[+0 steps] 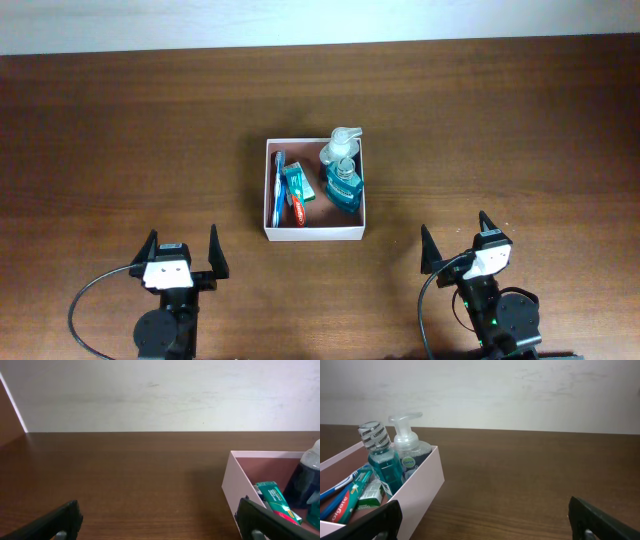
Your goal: Pack container
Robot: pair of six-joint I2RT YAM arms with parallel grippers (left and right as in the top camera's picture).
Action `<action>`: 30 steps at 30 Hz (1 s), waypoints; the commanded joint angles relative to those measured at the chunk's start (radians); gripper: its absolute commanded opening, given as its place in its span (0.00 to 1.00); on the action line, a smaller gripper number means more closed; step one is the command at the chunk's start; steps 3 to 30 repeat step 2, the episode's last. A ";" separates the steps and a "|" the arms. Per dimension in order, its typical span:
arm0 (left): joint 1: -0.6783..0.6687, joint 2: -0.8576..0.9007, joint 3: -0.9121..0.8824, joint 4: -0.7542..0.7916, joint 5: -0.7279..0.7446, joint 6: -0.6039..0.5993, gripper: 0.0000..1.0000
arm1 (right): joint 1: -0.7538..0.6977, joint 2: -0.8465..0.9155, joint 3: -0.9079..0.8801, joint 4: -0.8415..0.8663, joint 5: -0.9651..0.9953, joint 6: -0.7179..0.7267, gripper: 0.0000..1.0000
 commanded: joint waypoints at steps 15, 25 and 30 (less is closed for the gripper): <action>-0.003 -0.011 -0.009 -0.001 0.003 0.015 1.00 | -0.009 -0.010 -0.007 -0.003 -0.009 -0.010 0.98; -0.003 -0.011 -0.009 -0.001 0.003 0.015 1.00 | -0.009 -0.010 -0.007 -0.003 -0.009 -0.010 0.98; -0.003 -0.011 -0.009 -0.001 0.003 0.015 1.00 | -0.009 -0.010 -0.007 -0.003 -0.009 -0.010 0.98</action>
